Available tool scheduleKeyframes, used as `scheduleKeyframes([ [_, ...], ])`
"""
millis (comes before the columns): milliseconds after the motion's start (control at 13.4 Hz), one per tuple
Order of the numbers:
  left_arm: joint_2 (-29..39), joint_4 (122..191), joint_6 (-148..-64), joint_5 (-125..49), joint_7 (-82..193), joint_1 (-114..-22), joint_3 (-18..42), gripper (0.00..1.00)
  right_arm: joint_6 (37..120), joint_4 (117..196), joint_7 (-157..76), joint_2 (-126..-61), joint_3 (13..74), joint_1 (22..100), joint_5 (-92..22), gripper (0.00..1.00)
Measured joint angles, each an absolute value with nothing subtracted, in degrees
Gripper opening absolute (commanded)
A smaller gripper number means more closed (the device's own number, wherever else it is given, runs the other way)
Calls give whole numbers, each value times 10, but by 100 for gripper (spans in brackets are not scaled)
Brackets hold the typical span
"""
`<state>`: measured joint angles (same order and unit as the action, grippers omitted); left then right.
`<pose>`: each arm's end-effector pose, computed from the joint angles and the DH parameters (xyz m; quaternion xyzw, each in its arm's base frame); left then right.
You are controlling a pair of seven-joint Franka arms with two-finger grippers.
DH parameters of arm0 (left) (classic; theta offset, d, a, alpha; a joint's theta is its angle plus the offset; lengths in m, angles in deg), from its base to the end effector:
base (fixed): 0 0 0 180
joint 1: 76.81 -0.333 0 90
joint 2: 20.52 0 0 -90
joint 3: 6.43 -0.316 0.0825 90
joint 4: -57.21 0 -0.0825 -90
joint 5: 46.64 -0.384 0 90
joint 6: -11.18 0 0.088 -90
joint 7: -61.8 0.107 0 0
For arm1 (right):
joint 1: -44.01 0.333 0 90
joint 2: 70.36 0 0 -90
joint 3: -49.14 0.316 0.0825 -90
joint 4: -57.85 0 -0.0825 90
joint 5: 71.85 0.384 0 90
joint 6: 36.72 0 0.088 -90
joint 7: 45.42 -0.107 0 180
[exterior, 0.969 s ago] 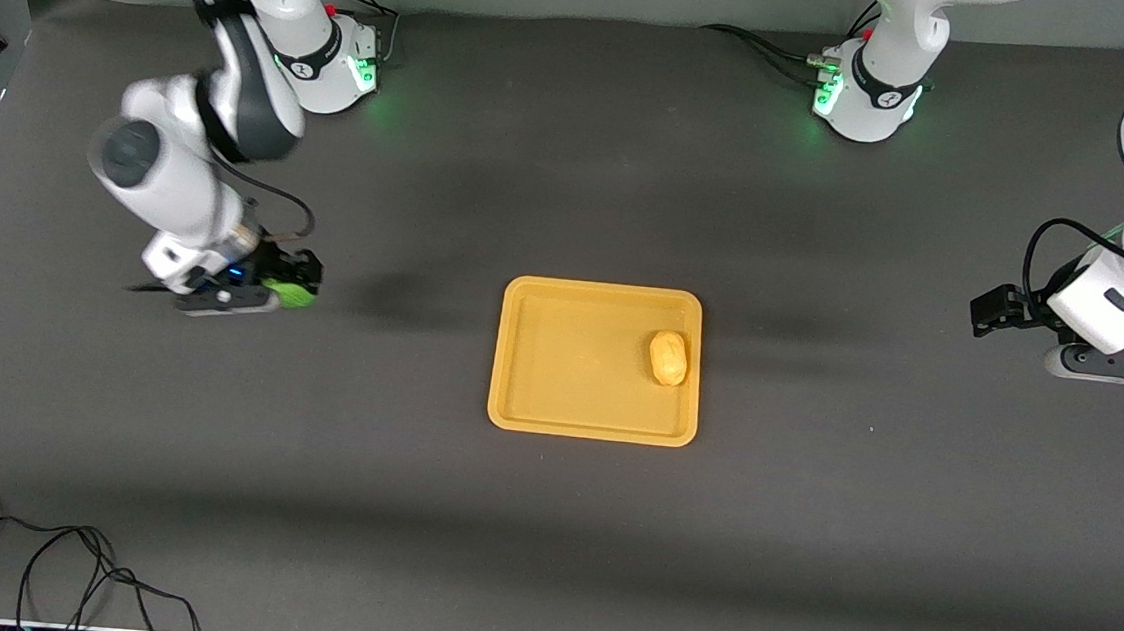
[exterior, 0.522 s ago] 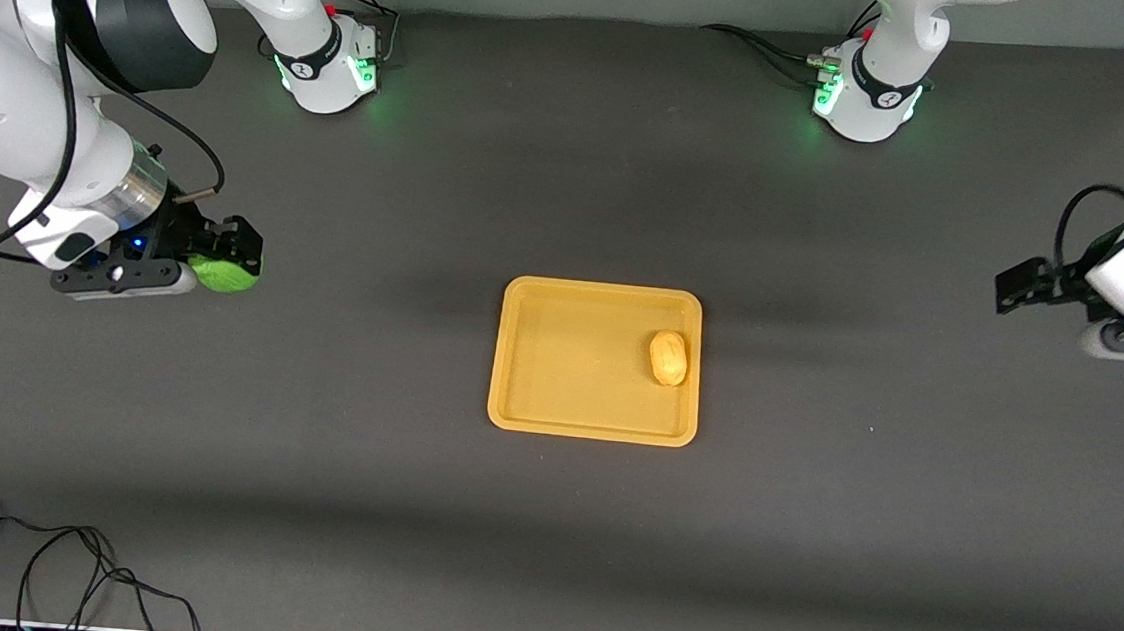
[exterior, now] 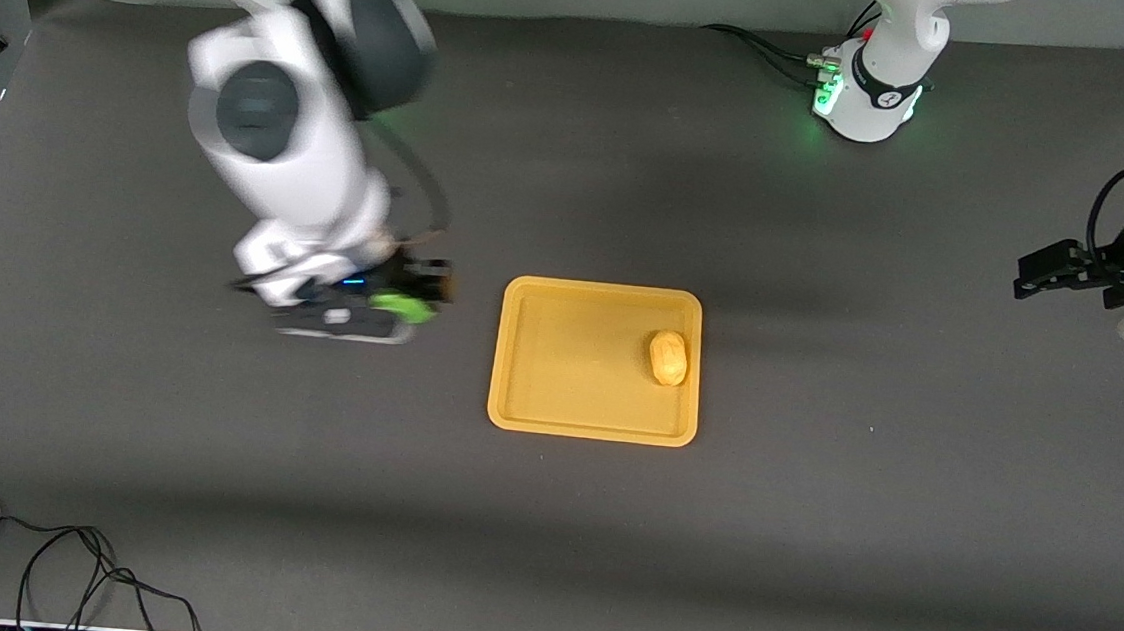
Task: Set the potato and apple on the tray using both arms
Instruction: 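Carry the green apple with the right gripper over the tray, then lower the apple onto the tray beside the potato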
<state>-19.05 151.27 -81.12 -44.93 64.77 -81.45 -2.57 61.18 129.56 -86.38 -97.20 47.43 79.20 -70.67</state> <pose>0.5625 0.0050 0.5802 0.9993 -0.0181 -0.0276 0.0167 0.5762 0.3887 0.4943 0.9979 -0.0651 -0.0065 0.0006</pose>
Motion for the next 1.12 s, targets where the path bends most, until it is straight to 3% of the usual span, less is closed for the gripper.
scheduleKeyframes([
  [373,-187,1528,-833,-449,650,-816,-24,100,643,1164,-1040,-1126,472,905,-720,47],
  [820,-189,1529,-834,-451,651,-816,-23,100,779,1155,-1049,-1252,465,908,-762,47],
  [1118,-189,1534,-839,-451,651,-816,-23,100,844,1155,-1053,-1304,464,909,-764,47],
])
